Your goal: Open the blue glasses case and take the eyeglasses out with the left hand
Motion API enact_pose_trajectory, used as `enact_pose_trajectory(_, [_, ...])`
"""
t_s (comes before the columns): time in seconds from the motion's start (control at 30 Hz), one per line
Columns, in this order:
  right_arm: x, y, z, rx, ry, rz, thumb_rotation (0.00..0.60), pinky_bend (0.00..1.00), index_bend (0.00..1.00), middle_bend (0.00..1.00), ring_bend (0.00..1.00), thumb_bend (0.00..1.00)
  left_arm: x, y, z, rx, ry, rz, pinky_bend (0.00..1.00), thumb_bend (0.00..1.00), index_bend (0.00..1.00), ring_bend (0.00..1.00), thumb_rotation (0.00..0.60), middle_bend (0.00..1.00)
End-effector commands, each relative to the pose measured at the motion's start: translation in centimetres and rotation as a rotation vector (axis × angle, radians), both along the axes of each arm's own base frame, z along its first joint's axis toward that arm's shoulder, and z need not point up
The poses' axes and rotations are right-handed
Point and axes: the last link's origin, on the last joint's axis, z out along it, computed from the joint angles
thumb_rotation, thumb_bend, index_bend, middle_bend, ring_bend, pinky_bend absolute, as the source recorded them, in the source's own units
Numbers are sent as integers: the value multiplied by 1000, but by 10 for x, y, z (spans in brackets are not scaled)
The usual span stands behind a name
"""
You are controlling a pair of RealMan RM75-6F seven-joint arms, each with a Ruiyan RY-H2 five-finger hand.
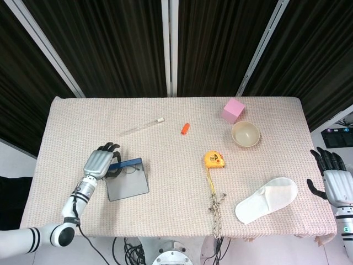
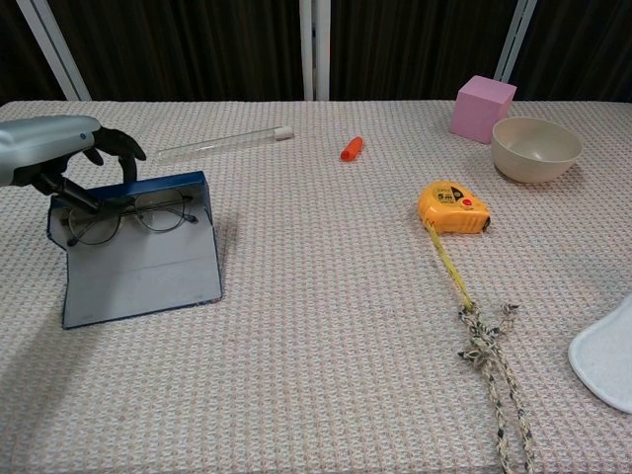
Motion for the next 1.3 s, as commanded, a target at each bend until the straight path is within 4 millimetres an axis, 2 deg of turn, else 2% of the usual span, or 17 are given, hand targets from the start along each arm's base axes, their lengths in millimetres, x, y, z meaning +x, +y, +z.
enact_pose_trajectory(0.03, [0, 0, 0, -1, -1, 0, 600, 0, 0, 0, 0, 333, -1, 0, -3, 28, -1, -34, 203, 368, 493, 82, 535, 154])
enact_pose_trajectory(0.3, [-2, 1, 1, -2, -1, -5, 600, 0, 0, 0, 0, 332, 1, 1, -8, 84, 11, -151, 196, 368, 503, 81, 600, 154])
enact_pose_trajectory(0.63, [-3, 1, 1, -1, -1, -7, 600, 0, 0, 0, 0, 333, 1, 3, -12, 166, 21, -218, 186, 369, 513, 82, 600, 158])
enact_pose_trajectory(0.9, [-3, 1, 1, -1, -2, -7, 600, 0, 0, 0, 0, 333, -4, 3, -15, 153, 12, -179, 185, 371, 511, 82, 600, 163])
enact_pose_trajectory(0.97, [-3, 1, 1, 0, -1, -7, 600, 0, 0, 0, 0, 333, -5, 3, -15, 148, 13, -164, 185, 370, 460, 82, 600, 167])
enact_pose_trajectory(1.07, [-3, 1, 1, 0, -1, -7, 600, 0, 0, 0, 0, 333, -8, 5, -15, 139, 22, -119, 184, 342, 253, 82, 600, 159])
enact_pose_trajectory(1.1, [-3, 1, 1, -1, -1, -7, 600, 0, 0, 0, 0, 333, -9, 6, -15, 137, 23, -100, 184, 314, 164, 82, 600, 155])
enact_pose_trajectory(1.17, [-3, 1, 1, -2, -2, -6, 600, 0, 0, 0, 0, 333, -11, 8, -15, 127, 26, -72, 183, 243, 50, 82, 600, 147])
enact_pose_trajectory(1.3, [-3, 1, 1, -2, -2, -6, 600, 0, 0, 0, 0, 332, -10, 10, -12, 114, 28, -33, 181, 134, 1, 82, 600, 132])
